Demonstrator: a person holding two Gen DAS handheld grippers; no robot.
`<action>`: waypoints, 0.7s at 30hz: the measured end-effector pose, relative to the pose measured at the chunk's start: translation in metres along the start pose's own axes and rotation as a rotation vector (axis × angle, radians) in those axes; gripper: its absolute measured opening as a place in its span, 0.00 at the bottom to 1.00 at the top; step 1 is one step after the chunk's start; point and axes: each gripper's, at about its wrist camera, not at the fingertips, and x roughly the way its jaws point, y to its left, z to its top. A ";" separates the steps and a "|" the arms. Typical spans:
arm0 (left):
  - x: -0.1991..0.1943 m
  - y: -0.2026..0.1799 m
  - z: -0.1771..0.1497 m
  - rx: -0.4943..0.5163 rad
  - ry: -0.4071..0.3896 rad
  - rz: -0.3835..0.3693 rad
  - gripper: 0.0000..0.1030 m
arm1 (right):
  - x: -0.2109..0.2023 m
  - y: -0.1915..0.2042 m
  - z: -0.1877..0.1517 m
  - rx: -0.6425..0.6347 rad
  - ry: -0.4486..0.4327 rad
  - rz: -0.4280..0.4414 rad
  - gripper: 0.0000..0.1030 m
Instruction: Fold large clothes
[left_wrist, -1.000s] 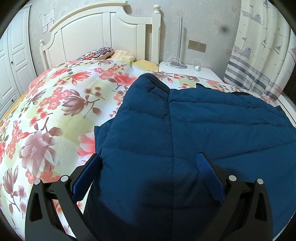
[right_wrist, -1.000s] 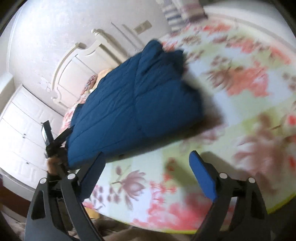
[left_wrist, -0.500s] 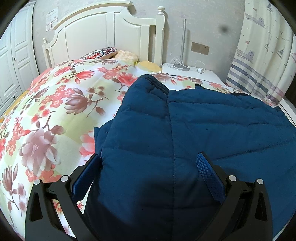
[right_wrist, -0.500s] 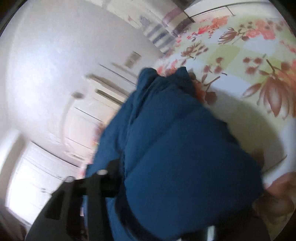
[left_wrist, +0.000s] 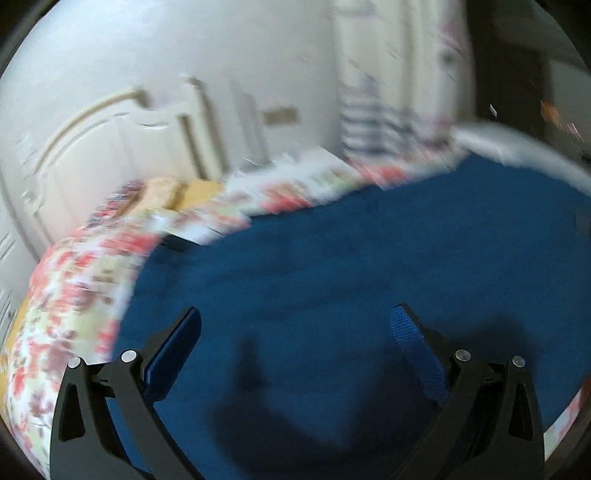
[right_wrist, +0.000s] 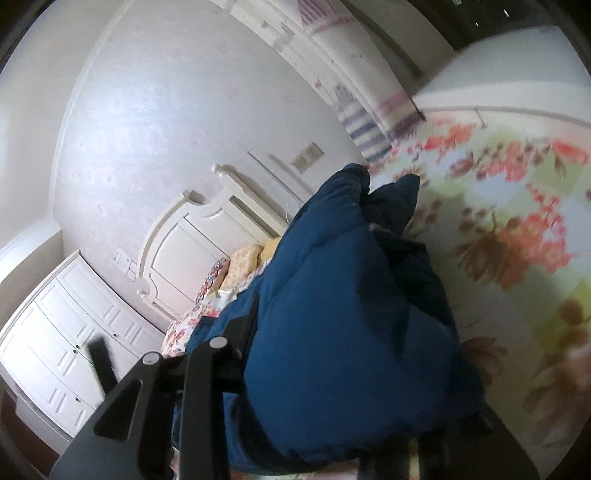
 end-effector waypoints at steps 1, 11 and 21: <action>0.002 -0.011 -0.009 0.006 -0.010 0.017 0.96 | -0.003 0.000 0.003 -0.002 -0.004 -0.002 0.30; -0.026 -0.037 -0.031 0.065 0.018 -0.024 0.95 | -0.015 0.007 0.021 -0.015 -0.066 -0.062 0.30; -0.077 0.033 -0.068 0.014 0.160 -0.577 0.95 | 0.015 0.151 0.007 -0.558 -0.121 -0.218 0.29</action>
